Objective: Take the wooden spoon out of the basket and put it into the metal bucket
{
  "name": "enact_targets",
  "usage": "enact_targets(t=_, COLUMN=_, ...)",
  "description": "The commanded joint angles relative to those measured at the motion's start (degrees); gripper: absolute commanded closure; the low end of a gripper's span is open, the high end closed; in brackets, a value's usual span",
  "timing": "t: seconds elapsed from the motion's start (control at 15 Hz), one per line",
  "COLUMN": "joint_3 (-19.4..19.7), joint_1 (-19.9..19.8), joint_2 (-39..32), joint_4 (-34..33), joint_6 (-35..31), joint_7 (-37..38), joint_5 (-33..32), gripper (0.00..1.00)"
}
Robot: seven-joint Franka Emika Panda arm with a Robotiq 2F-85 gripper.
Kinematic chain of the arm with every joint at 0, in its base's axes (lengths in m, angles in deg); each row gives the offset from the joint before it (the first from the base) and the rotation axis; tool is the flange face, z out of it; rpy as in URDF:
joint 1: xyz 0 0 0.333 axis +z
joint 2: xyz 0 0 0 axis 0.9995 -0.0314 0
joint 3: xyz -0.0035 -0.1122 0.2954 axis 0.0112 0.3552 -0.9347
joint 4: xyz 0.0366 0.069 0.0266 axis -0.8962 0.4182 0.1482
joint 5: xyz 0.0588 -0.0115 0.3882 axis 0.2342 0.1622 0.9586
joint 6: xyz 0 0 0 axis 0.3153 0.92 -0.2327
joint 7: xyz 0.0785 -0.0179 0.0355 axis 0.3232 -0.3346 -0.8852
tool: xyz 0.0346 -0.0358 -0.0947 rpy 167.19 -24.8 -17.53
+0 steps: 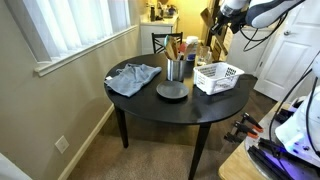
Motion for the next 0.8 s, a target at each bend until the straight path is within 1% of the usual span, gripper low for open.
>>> enact_targets(t=0.0, joint_3=-1.8, joint_1=-1.4, joint_2=0.7, joint_4=1.2, joint_6=-0.2, joint_7=2.3, joint_5=-3.5, gripper=0.92)
enact_targets(t=0.2, joint_3=-2.6, joint_1=-1.3, joint_2=-0.1, joint_4=1.6, joint_6=-0.1, joint_7=1.6, joint_5=-3.5, gripper=0.92)
enact_targets(t=0.27, joint_3=-1.8, joint_1=-0.6, joint_2=-0.3, joint_4=1.0, joint_6=0.0, joint_7=0.4, joint_5=-1.6, gripper=0.76)
enact_targets(t=0.73, joint_3=-2.2, joint_1=-0.6, joint_2=-0.5, joint_4=1.2, joint_6=0.0, joint_7=0.4, joint_5=-1.6, gripper=0.76)
